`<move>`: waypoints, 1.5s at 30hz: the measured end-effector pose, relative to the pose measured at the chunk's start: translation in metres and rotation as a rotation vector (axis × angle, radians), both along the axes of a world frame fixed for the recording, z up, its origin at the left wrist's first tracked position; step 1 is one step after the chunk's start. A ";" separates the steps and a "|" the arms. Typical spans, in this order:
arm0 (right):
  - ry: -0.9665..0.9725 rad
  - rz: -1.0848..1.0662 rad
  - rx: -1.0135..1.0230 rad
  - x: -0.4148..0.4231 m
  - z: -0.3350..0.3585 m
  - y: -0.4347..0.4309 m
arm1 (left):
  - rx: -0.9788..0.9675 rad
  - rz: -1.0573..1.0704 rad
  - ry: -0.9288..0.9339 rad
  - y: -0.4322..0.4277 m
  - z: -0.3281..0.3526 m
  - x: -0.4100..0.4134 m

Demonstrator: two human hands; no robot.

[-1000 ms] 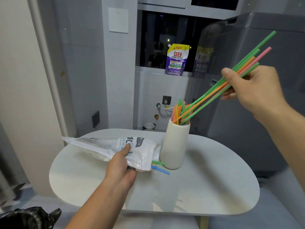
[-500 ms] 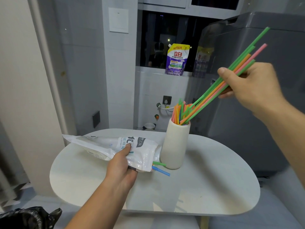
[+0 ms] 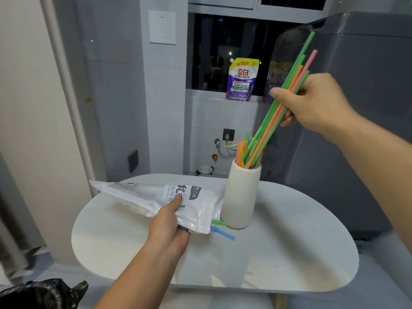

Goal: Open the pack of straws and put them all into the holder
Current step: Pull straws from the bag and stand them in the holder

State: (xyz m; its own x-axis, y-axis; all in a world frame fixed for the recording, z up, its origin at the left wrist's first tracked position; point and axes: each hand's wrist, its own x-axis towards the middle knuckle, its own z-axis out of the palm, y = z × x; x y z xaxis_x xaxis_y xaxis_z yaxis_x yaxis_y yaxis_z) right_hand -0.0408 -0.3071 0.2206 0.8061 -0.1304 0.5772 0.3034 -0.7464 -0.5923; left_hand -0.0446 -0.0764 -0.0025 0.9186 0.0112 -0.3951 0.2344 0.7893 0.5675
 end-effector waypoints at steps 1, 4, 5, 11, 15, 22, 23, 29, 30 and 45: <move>-0.001 -0.006 -0.002 0.002 0.001 0.000 | -0.002 -0.002 -0.002 0.000 0.000 0.000; -0.006 -0.023 0.000 0.004 0.003 -0.003 | -0.002 -0.003 -0.006 0.000 0.001 0.000; 0.002 -0.023 0.000 0.005 0.003 -0.003 | -0.003 -0.005 -0.006 0.000 0.001 0.000; 0.043 0.010 0.017 0.009 -0.004 0.001 | -0.012 -0.016 -0.009 0.001 0.003 -0.001; 0.040 0.036 0.007 0.011 -0.001 0.002 | -0.011 -0.014 -0.007 0.000 0.002 -0.002; 0.038 0.051 -0.005 0.013 0.005 0.001 | -0.012 -0.008 0.001 -0.001 0.004 -0.003; 0.037 0.049 -0.008 0.014 0.005 0.001 | -0.012 -0.008 0.000 -0.002 0.004 -0.004; 0.076 0.010 -0.009 0.021 -0.004 0.004 | -0.006 -0.001 -0.003 -0.002 0.009 -0.007; 0.078 0.003 -0.007 0.021 -0.005 0.005 | -0.005 -0.002 -0.005 -0.002 0.009 -0.007; 0.174 0.054 -0.093 0.022 -0.006 0.008 | 0.017 -0.011 -0.006 -0.003 0.007 -0.006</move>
State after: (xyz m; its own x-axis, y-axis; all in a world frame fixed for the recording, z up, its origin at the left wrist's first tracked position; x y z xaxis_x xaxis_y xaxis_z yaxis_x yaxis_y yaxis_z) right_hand -0.0192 -0.2991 0.2147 0.8992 -0.0370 0.4360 0.2432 -0.7861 -0.5682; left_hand -0.0508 -0.0790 0.0045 0.9210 0.0081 -0.3895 0.2393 0.7772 0.5819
